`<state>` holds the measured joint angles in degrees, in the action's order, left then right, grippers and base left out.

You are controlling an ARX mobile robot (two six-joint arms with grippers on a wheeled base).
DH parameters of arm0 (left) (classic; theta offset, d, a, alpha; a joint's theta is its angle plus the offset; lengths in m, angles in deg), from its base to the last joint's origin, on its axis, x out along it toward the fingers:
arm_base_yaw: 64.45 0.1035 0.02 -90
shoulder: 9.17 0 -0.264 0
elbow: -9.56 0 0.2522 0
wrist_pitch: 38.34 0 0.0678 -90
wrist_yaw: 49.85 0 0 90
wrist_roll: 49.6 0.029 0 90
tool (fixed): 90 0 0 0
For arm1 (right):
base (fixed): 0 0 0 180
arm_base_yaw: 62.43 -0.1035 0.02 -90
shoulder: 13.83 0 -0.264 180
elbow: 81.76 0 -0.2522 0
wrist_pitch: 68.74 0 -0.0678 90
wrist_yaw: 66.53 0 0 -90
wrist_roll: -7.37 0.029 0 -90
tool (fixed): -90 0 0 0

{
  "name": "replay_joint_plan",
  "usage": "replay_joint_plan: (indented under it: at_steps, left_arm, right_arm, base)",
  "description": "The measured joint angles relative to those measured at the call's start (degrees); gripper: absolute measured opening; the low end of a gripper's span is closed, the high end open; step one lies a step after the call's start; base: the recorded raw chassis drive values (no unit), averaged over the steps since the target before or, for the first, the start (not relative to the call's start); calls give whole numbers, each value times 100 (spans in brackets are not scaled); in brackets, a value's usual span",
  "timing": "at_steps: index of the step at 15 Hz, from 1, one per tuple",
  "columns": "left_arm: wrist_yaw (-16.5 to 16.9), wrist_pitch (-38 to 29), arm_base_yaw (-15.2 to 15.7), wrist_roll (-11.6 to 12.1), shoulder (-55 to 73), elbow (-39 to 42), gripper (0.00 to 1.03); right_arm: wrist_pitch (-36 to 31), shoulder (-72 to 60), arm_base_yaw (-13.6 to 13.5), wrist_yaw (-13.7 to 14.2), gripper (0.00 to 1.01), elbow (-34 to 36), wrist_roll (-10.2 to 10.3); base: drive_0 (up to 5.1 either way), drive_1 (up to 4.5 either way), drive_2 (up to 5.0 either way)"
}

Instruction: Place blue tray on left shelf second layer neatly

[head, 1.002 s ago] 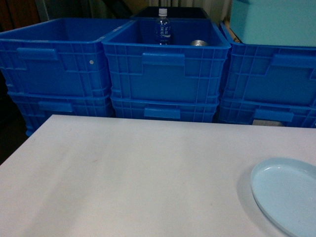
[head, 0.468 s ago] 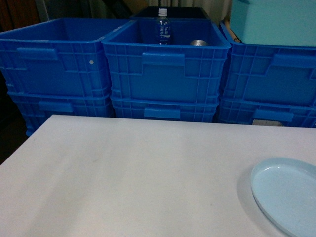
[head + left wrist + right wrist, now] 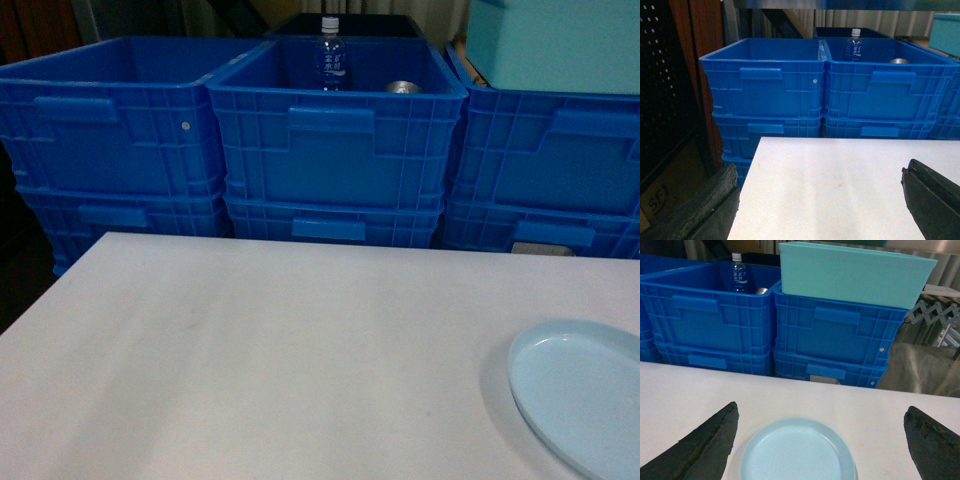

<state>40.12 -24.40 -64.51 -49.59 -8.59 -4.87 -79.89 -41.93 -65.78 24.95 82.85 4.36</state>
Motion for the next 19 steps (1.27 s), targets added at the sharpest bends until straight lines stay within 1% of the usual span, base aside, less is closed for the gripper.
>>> replay_joint_plan:
  at_steps: [1, 2, 3, 5, 6, 7, 8, 9, 10, 11, 12, 15, 19]
  left_arm:
    - [0, 2, 0, 0, 0, 0, 98]
    - [-2, 0, 0, 0, 0, 0, 98]
    - [-2, 0, 0, 0, 0, 0, 98]
    - [-4, 2, 0, 0, 0, 0, 98]
    - [0, 0, 0, 0, 0, 0, 98]
    - [0, 2, 0, 2, 0, 0, 98]
    - [-2, 0, 0, 0, 0, 0, 98]
    - [0, 0, 0, 0, 0, 0, 98]
    - [-2, 0, 0, 0, 0, 0, 98]
    - [0, 0, 0, 2, 0, 0, 98]
    - [-2, 0, 0, 2, 0, 0, 98]
    - [-2, 0, 0, 0, 0, 0, 98]
    - [-2, 0, 0, 0, 0, 0, 98]
  right_arm:
    - [-581, -850, 9, 13, 98, -243, -39]
    - [-1040, -1646, 61, 24, 98, -535, -136]
    - [-1427, -2354, 120, 109, 98, -743, -203]
    - [-1495, -3475, 354, 133, 98, -1082, -264]
    - [-1744, -4028, 446, 219, 98, -1259, -280]
    - [-1836, -4428, 518, 221, 98, -1451, -308]
    - [-2063, -4874, 525, 254, 98, -1609, -391]
    - [-2251, -5296, 533, 291, 98, -1740, -422]
    - [-2260, -5713, 570, 297, 98, -1893, -442]
    - [-2463, -6201, 616, 345, 98, -2002, -457]
    - [-2774, -6618, 660, 483, 98, -2052, -529]
    - [-2844, -7344, 918, 490, 98, -2269, -525]
    - [-3021, -8015, 1178, 332, 98, -2461, -516]
  base:
    - [0, 0, 0]
    - [0, 0, 0]
    - [0, 0, 0]
    - [0, 0, 0]
    - [0, 0, 0]
    - [0, 0, 0]
    - [0, 0, 0]
    - [0, 0, 0]
    - [0, 0, 0]
    - [0, 0, 0]
    - [0, 0, 0]
    - [0, 0, 0]
    - [0, 0, 0]
